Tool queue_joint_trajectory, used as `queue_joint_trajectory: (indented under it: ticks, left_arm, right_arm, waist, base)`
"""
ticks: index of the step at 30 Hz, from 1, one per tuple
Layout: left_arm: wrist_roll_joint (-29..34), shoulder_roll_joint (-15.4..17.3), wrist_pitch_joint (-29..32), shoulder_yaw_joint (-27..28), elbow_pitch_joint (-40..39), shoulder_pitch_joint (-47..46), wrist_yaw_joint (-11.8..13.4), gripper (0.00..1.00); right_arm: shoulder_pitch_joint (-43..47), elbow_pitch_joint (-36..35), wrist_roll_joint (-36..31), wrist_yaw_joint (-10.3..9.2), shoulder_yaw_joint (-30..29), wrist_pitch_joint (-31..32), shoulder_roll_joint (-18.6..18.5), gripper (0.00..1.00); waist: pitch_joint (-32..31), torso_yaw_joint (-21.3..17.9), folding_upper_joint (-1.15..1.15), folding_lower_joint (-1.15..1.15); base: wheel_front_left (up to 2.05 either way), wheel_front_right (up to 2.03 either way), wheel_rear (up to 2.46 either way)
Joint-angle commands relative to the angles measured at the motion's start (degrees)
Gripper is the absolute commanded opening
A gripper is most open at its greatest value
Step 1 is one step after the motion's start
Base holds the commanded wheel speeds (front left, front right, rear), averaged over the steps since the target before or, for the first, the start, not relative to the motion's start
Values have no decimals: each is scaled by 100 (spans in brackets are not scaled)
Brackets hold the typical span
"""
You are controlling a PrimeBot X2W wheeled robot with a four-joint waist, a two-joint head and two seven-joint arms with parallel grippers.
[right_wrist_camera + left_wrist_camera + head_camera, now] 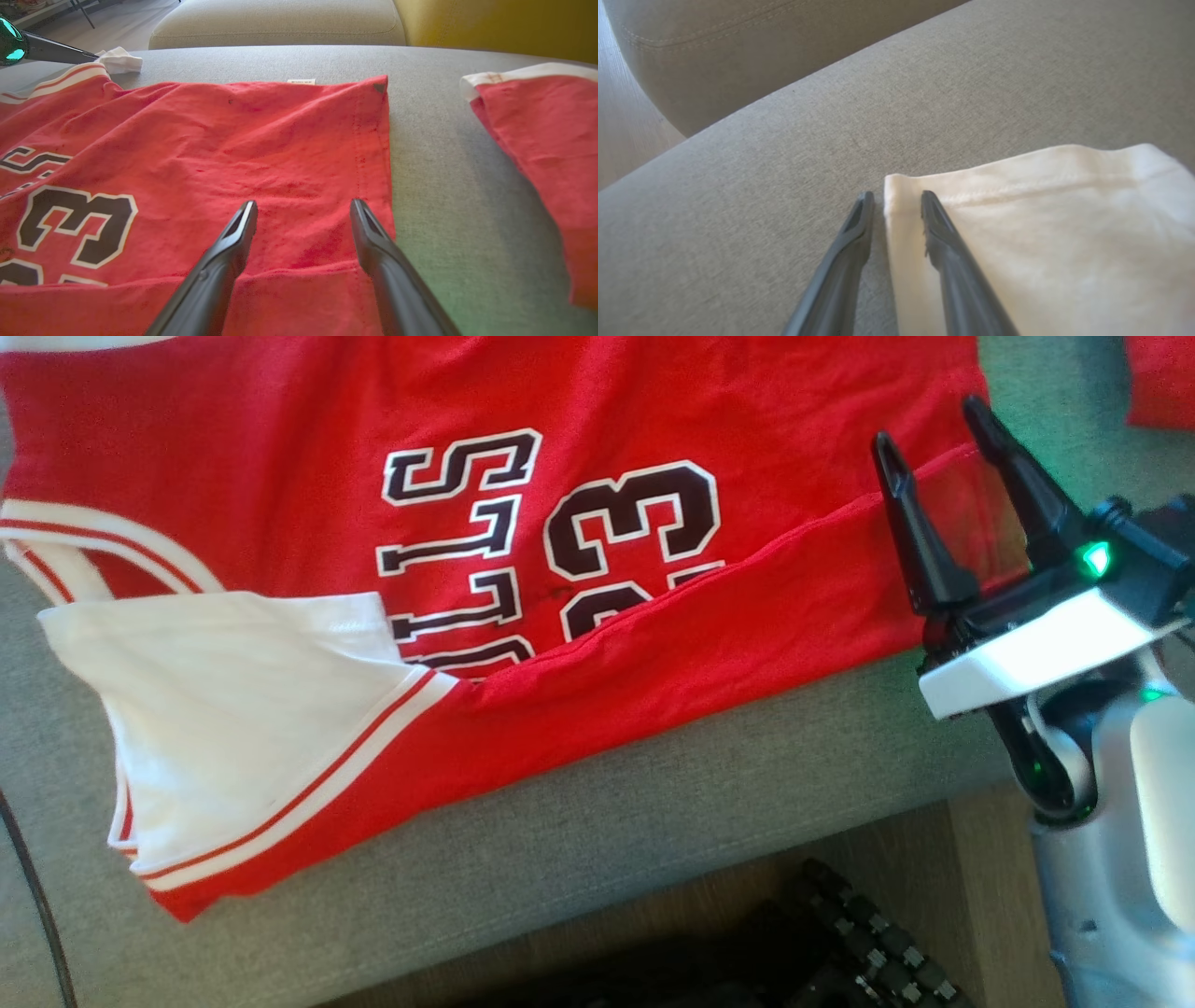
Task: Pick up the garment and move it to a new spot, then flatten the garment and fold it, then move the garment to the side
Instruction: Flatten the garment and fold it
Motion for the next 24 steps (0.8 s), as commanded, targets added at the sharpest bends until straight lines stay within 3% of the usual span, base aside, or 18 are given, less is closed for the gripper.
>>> queue_joint_trajectory:
  ticks: [1,2,4,11,24]
  left_arm:
    - [-45,245,10,79,-108,-235,-35,44]
    - [-68,265,-4,30,-112,-261,-35,38]
    - [-115,299,-58,-47,-98,-304,-35,0]
    - [-379,334,-289,-429,-97,-317,-35,0]
    - [-776,441,-566,-1043,-443,-493,-35,0]
  right_arm:
    - [-15,-166,61,-2,99,6,-25,100]
    - [-42,-164,58,-2,113,8,-20,100]
    - [-73,-167,52,-2,138,5,-6,100]
    - [-268,-67,19,-2,7,144,49,100]
    - [-2029,1132,-161,-2,-757,1549,429,100]
  waist:
    - [10,-30,0,0]
    - [20,-44,0,0]
    - [33,-67,0,0]
    - [-99,-31,0,0]
    - [-345,247,0,0]
  base:
    - [0,0,0]
    - [0,0,0]
    - [0,0,0]
    - [0,0,0]
    - [0,0,0]
